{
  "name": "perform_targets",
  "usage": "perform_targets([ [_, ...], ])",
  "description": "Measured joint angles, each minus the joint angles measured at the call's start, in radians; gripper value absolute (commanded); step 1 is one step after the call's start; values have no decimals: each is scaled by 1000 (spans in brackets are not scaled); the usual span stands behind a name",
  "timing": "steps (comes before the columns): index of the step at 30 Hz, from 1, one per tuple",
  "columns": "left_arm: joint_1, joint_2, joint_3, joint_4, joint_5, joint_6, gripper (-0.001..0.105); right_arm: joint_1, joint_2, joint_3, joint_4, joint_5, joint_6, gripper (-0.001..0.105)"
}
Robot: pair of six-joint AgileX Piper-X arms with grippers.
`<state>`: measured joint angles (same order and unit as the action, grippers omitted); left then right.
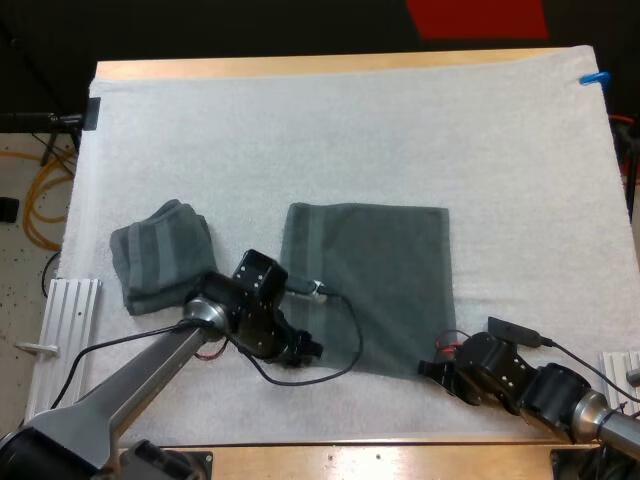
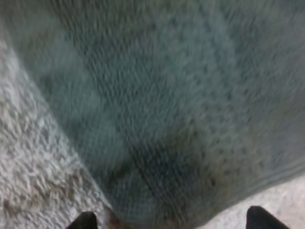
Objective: Pick towel from pile fold and stack
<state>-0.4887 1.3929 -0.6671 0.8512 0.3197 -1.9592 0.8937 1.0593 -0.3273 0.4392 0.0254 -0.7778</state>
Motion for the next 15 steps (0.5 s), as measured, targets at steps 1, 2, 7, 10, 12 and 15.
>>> perform_targets([
  [1, 0, 0, 12, -10, 0, 0, 59, 0, 0, 0, 0, 0, 0, 0],
  [2, 0, 0, 23, -21, 3, 0, 59, 0, 0, 0, 0, 0, 0, 0],
  [7, 0, -3, 59, -76, 73, 0, 57, 0, 0, 0, 0, 0, 0, 0],
  [10, 0, -3, 67, -114, 102, -13, 46, 0, 0, 0, 2, 0, 0, 0],
  [12, 0, 0, 70, -133, 106, -25, 35, 0, 0, 0, 2, 0, 0, 0],
  [15, 0, 26, 70, -155, 117, -36, 25, 0, 0, 0, 4, 0, 0, 0],
])
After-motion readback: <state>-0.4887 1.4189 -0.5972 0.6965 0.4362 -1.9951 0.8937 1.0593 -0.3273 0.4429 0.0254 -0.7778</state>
